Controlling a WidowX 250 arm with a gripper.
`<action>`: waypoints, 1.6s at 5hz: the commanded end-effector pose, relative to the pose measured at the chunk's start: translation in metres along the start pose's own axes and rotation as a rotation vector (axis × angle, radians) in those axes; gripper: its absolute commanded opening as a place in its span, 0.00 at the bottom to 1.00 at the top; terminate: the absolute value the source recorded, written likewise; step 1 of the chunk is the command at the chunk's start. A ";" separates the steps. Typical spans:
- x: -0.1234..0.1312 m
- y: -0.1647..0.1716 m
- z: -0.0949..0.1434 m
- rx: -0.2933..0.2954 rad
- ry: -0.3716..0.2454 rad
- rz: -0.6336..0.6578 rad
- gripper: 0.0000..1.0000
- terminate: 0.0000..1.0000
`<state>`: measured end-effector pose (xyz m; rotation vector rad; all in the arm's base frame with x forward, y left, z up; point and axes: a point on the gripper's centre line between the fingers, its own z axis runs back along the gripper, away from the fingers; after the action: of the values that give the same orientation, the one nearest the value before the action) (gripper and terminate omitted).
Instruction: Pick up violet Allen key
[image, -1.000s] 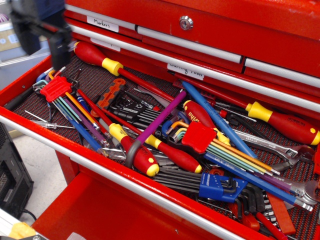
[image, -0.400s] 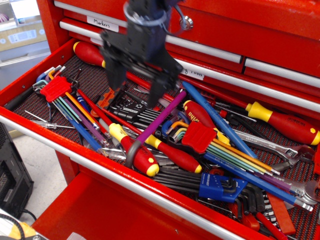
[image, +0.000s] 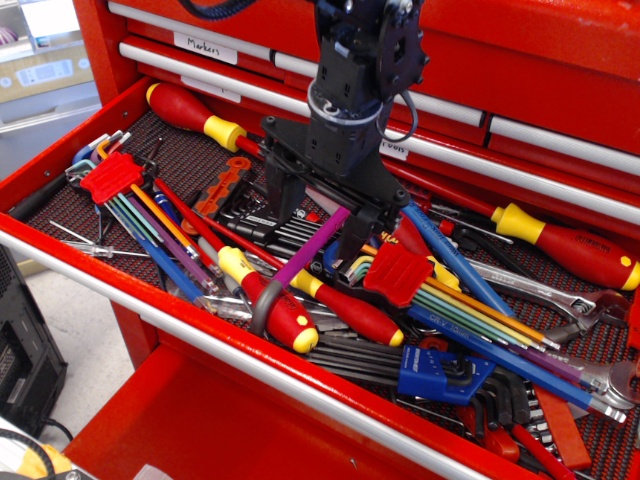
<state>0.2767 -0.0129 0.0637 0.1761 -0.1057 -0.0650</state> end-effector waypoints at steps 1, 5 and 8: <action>0.014 0.013 -0.023 -0.009 -0.020 -0.011 1.00 0.00; 0.003 0.023 -0.050 -0.061 0.051 0.015 0.00 0.00; -0.008 0.036 -0.024 -0.017 0.089 0.030 0.00 0.00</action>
<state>0.2736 0.0274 0.0380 0.1703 0.0263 -0.0436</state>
